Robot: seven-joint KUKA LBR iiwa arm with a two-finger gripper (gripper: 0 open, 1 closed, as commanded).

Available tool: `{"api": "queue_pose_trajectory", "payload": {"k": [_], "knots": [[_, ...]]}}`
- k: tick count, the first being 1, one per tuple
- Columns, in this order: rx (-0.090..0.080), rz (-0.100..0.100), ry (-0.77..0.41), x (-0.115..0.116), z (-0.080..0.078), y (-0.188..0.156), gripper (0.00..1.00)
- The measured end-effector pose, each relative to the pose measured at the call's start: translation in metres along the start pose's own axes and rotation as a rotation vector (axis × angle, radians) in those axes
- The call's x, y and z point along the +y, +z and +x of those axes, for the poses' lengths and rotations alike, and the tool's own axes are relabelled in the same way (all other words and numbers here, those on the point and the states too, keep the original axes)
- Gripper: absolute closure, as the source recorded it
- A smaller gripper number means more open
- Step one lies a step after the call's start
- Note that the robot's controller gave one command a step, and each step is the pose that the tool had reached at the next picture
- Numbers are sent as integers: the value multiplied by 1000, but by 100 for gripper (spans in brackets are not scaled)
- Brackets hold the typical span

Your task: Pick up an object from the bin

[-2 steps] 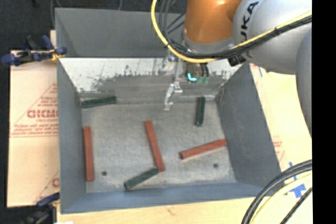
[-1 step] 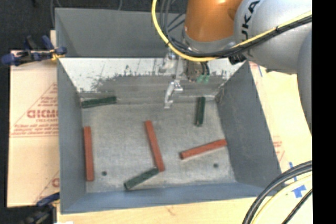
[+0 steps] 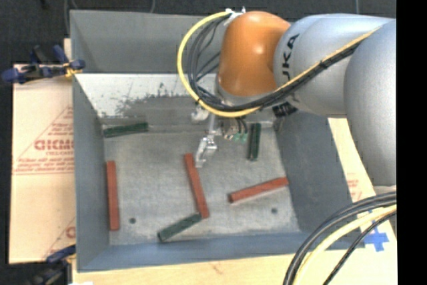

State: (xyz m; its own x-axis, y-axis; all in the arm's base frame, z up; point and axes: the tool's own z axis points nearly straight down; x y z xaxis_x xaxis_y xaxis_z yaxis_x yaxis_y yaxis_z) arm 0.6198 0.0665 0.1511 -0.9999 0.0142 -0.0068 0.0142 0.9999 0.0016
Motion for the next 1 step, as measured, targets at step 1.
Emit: {"api": "queue_pose_trajectory", "payload": {"k": [1], "knots": [[8,1,-270,1,3,38,0]]}}
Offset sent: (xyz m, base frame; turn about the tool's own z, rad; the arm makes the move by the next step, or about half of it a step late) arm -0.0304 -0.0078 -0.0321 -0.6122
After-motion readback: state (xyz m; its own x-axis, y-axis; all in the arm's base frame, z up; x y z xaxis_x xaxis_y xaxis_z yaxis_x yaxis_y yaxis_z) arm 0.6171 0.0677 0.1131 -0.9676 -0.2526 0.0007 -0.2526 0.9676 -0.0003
